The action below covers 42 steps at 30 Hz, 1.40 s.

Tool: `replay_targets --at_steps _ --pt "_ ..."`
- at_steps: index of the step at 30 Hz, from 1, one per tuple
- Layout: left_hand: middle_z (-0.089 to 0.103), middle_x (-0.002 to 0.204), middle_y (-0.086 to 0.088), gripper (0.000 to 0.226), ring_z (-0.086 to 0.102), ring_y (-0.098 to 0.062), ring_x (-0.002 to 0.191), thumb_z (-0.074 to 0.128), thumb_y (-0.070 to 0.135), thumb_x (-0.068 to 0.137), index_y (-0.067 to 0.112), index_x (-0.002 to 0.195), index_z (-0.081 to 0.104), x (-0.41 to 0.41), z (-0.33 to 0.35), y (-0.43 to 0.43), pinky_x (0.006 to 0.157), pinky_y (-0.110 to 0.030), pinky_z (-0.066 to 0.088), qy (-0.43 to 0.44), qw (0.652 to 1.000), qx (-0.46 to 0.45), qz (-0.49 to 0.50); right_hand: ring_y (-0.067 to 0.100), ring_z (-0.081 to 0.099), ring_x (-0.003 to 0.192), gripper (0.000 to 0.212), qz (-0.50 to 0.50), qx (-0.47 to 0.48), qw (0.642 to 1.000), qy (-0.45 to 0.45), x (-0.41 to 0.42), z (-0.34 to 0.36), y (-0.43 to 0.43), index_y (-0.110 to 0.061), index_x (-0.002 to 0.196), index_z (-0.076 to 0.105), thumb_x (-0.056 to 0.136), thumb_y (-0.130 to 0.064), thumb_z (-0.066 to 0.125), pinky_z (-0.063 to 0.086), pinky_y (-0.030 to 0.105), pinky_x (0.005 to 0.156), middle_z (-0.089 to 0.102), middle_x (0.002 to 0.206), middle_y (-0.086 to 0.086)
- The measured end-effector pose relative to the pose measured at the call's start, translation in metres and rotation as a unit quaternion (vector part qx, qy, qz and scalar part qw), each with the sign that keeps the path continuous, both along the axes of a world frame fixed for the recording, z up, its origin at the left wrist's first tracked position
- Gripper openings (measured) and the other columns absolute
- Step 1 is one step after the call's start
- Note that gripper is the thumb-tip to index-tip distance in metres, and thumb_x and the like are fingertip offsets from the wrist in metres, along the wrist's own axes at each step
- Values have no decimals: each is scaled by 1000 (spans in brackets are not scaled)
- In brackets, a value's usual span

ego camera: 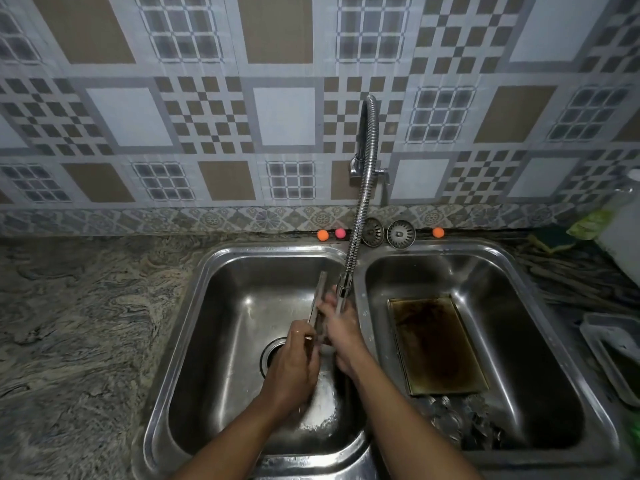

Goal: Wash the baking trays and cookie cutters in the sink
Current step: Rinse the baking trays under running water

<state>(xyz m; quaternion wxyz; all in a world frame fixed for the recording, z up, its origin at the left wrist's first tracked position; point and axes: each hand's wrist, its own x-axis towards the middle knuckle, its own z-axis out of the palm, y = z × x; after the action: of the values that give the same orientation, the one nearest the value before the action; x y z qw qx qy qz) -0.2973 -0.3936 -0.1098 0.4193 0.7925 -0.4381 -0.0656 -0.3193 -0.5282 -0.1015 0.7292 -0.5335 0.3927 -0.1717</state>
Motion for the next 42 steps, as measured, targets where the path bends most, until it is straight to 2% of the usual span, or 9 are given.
replay_targets --at_steps 4,7,14,18,22,26,30,35,42 --pt "47 85 11 42 46 -6 65 58 3 87 36 93 32 -1 0 4 54 -34 42 -28 1000 1 -11 19 62 104 38 1 -42 999 16 -1 -14 -12 -51 125 51 88 -54 58 52 43 94 65 118 -3" --pt "42 88 13 29 43 -8 66 58 1 83 25 87 41 -5 4 3 56 -34 41 -68 997 3 -39 19 61 98 34 -41 -37 998 15 -6 -16 -16 -40 123 52 90 -45 60 50 39 88 66 115 1" --pt "50 125 12 46 59 -5 95 49 12 94 30 137 52 -10 -4 1 80 -26 52 -36 996 54 -64 14 60 78 8 -62 -153 986 20 -16 3 -25 -20 105 53 97 -22 54 46 22 65 63 88 0" --pt "50 128 14 56 59 -6 97 48 8 92 37 140 47 -5 7 -12 76 -18 46 -26 996 75 -38 9 61 96 12 -8 -218 976 11 -11 -3 -23 -26 105 61 93 -23 60 50 26 84 58 108 -3" --pt "51 107 12 43 57 -8 82 48 10 93 31 130 56 0 14 -19 63 -27 48 -26 996 81 1 4 58 85 20 -5 -267 963 18 -8 6 -20 -14 90 61 91 -34 64 46 17 74 56 95 0" --pt "56 99 12 34 56 -2 83 54 9 94 27 120 65 5 14 -21 72 -23 50 -21 999 39 20 23 64 85 15 -10 -214 977 20 -4 3 -20 -8 94 63 97 -16 51 52 39 80 66 89 8" --pt "65 99 10 33 60 3 90 67 4 88 27 110 72 21 26 -19 80 -5 43 33 996 -12 88 -1 57 100 31 107 -155 981 39 -13 -7 -12 -20 125 56 103 -37 41 43 23 95 61 106 -12" --pt "62 95 19 42 55 16 84 80 4 77 30 109 71 45 50 -14 68 3 42 152 971 -53 176 21 28 145 86 135 -126 973 138 -26 -63 7 -35 152 22 81 -81 38 32 47 116 23 159 -6" --pt "69 111 7 40 63 -2 103 77 5 81 36 105 72 65 31 16 88 -27 56 288 927 -93 223 29 30 144 117 64 -126 966 217 -22 -40 13 -22 156 10 68 -86 52 32 45 114 27 159 6"
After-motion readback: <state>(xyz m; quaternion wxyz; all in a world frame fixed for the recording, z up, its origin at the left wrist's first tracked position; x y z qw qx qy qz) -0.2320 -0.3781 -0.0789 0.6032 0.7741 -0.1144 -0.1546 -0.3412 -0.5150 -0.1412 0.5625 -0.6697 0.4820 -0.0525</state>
